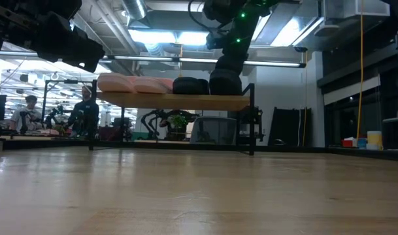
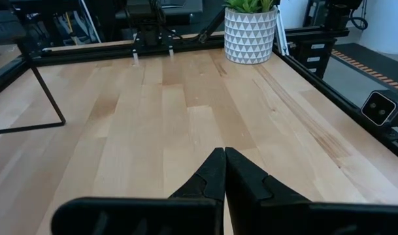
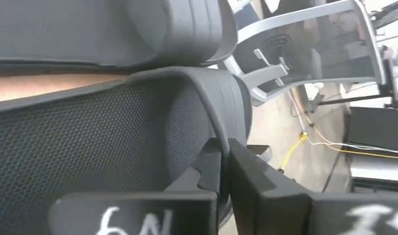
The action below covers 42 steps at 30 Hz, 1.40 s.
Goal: Pick and place slides into the shelf
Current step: Put the black slipper on the shelf, then return to Home Position
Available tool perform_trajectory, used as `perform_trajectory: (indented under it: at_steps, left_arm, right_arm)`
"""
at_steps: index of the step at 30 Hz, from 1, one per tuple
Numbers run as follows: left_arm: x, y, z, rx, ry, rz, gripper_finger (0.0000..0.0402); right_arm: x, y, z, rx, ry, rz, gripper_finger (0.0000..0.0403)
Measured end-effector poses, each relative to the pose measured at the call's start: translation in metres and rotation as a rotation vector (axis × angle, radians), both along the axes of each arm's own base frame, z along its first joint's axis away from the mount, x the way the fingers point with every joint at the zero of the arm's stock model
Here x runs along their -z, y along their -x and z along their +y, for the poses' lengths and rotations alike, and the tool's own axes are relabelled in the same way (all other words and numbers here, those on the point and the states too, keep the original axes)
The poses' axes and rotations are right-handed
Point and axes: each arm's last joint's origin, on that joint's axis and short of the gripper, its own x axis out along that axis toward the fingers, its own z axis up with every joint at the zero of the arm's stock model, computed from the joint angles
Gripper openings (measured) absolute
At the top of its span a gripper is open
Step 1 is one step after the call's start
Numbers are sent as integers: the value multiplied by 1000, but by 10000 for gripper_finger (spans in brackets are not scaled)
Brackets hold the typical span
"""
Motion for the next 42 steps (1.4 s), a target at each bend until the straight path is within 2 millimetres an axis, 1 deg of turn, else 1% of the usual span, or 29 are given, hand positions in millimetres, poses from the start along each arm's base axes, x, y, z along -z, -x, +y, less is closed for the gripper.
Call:
perform_trajectory:
  at_steps: [6,13,24,28,31,36,42]
  left_arm:
    - [0,0,0,0,0,1,2]
    - [1,0,0,0,-1,7,2]
    - [1,0,0,-1,4,8,2]
    - [1,0,0,-2,6,8,2]
    - [1,0,0,-3,9,8,2]
    - [1,0,0,-10,36,13,2]
    - [1,0,0,-15,49,21,2]
  right_arm:
    - [1,-1,1,-33,-48,-14,49]
    - [1,-1,1,-36,-52,-16,81]
    - [0,-1,1,-34,-50,-17,165]
    - [0,0,1,-34,-49,-16,188]
    - [0,0,-1,-29,-49,-16,196]
    - [0,1,-3,-25,-55,-21,197]
    - [1,-2,3,-69,-97,-33,197]
